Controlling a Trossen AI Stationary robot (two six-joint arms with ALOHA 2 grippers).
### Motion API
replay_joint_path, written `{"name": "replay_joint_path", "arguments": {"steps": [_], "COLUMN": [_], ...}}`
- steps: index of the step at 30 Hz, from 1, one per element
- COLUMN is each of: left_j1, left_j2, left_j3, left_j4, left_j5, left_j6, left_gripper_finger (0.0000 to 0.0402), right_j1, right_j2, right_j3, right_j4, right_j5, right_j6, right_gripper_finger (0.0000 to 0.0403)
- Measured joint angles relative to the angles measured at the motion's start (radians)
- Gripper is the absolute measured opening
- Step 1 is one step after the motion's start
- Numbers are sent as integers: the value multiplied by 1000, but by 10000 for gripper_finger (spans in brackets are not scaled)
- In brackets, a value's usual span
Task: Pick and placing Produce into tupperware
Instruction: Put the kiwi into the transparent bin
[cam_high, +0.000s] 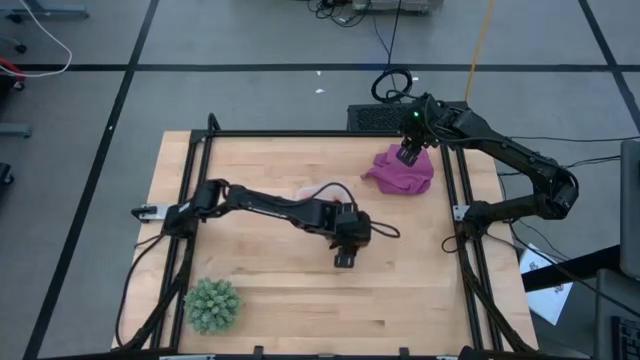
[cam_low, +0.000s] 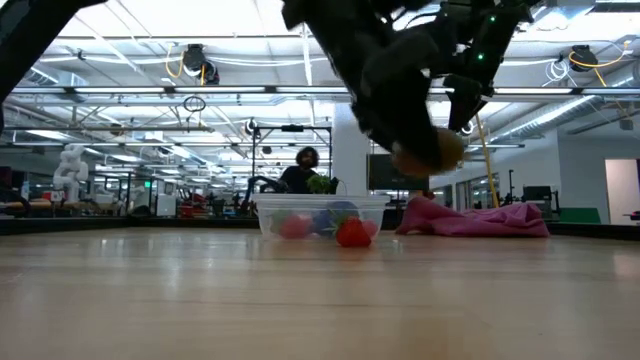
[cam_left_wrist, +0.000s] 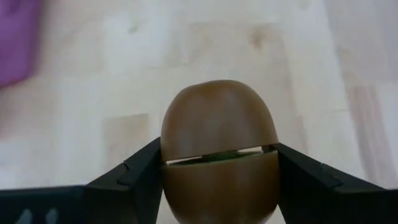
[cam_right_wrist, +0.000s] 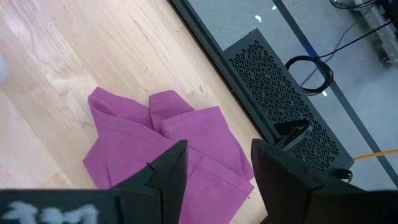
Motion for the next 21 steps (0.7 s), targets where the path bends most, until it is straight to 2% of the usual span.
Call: {"name": "replay_joint_path", "arguments": {"steps": [5, 11, 16, 21], "left_j1": [34, 114, 168, 205], "left_j2": [-65, -68, -69, -61], "left_j3": [1, 0, 0, 0], "left_j4": [-161, -378, -428, -445], "left_j5": [-111, -121, -140, -107], "left_j6": [-34, -126, -162, -159], "left_gripper_finger": [241, 241, 241, 241], "right_j1": [0, 0, 0, 0], "right_j2": [0, 0, -1, -1], "right_j3": [0, 0, 0, 0], "right_j4": [-1, -2, -6, -22], "right_j5": [0, 0, 0, 0], "right_j6": [4, 4, 3, 2], "right_gripper_finger": [169, 169, 169, 169]}}
